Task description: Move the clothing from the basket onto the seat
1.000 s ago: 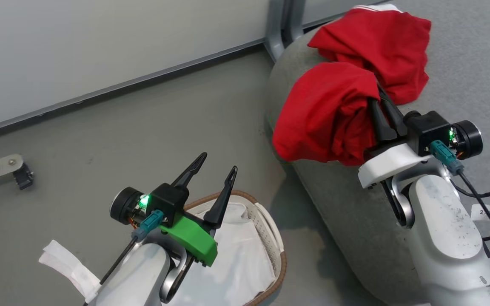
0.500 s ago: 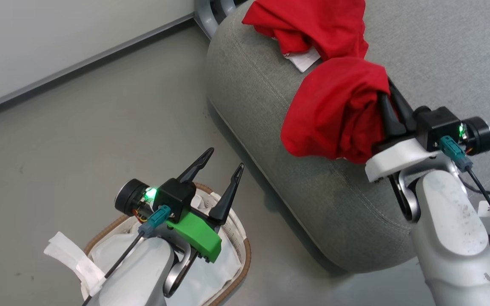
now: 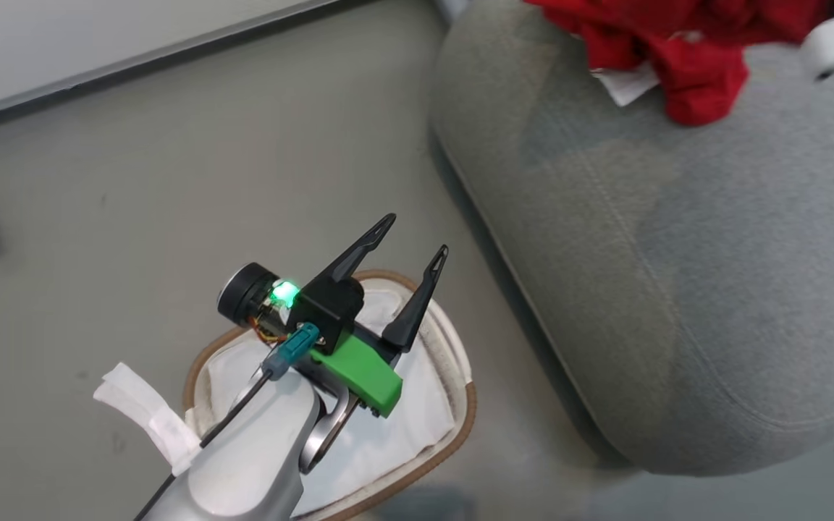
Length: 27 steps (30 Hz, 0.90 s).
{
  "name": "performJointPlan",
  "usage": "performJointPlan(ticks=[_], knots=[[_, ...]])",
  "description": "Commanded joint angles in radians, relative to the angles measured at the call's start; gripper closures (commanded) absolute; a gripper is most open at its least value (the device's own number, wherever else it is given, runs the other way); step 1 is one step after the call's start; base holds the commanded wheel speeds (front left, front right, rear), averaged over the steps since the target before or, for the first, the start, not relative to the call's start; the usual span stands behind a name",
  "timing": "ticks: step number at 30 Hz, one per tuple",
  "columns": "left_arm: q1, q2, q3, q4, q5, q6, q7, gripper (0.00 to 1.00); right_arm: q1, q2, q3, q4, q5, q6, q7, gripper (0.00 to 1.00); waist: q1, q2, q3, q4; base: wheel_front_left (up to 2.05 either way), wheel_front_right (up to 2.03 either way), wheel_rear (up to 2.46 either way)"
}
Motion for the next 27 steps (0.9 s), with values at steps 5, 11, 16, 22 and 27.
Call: performJointPlan(ticks=[5,11,16,22,27], knots=[[-0.044,-0.011,-0.006,-0.012,0.019,-0.004,0.0,0.0,-0.134,-0.128,-0.101,0.096,-0.044,-0.002,-0.002,1.0,-0.0001,0.0103,0.099,0.175,0.0,0.0,0.0],[-0.063,-0.011,0.004,-0.043,0.033,-0.003,0.0,0.0,-0.173,-0.208,-0.189,0.191,-0.089,-0.002,0.004,1.0,-0.0001,0.0103,0.169,0.231,0.0,0.0,0.0],[-0.077,-0.015,0.003,-0.065,0.055,0.0,0.0,0.0,-0.127,-0.216,-0.267,0.268,-0.11,-0.002,0.002,1.0,-0.0001,0.0103,0.222,0.245,0.0,0.0,0.0],[-0.086,-0.013,0.005,-0.071,0.062,0.002,0.0,0.0,-0.054,-0.167,-0.355,0.339,-0.142,-0.002,-0.002,1.0,-0.0001,0.0103,0.256,0.232,0.0,0.0,0.0],[-0.089,-0.005,0.003,-0.066,0.062,0.001,0.0,0.0,-0.017,-0.122,-0.375,0.342,-0.151,-0.002,-0.003,1.0,-0.0001,0.0103,0.263,0.212,0.0,0.0,0.0]])
